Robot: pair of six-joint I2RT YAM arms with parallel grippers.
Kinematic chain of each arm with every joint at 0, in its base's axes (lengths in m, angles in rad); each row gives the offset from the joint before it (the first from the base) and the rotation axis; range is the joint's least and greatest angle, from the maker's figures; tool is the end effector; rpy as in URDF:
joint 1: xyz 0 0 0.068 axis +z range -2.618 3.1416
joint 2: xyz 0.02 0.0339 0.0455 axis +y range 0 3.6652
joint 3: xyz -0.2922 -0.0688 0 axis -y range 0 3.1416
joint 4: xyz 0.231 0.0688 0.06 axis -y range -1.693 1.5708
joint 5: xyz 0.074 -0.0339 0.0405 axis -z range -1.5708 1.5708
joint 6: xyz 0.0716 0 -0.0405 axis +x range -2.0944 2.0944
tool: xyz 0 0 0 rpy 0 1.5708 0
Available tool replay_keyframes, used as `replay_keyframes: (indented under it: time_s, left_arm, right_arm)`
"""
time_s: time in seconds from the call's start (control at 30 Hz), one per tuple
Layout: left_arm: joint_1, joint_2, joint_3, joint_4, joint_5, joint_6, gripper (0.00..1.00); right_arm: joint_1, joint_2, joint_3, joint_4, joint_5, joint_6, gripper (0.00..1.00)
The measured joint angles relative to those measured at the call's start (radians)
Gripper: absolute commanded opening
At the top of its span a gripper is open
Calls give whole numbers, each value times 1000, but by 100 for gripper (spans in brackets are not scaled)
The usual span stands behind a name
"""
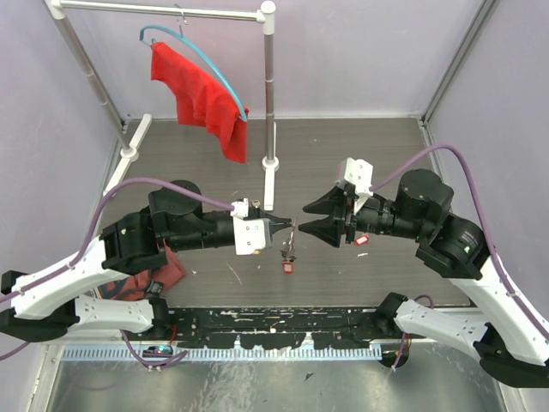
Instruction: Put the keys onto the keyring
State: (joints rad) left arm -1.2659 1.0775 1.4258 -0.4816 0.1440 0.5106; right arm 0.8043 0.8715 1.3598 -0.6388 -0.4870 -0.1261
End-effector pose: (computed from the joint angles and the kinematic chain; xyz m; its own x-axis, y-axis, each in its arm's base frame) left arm 0.0568 -0.2147 0.4868 0.4474 0.1895 -0.8740 0.8803 0.0789 0.4677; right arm 0.0754 0.1266 0.4779 0.0173 -0.1423 -0.9897 -0.9630 0.2639 -0.0547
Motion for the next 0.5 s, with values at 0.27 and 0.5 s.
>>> replay_keyframes:
  time_s: [0.27, 0.5]
  left_arm:
    - [0, 11, 18, -4, 8, 13, 0]
    - [0, 19, 18, -4, 16, 18, 0]
  right_arm:
    - [0, 47, 0, -5, -38, -3, 47]
    - [0, 45, 0, -9, -66, -3, 43]
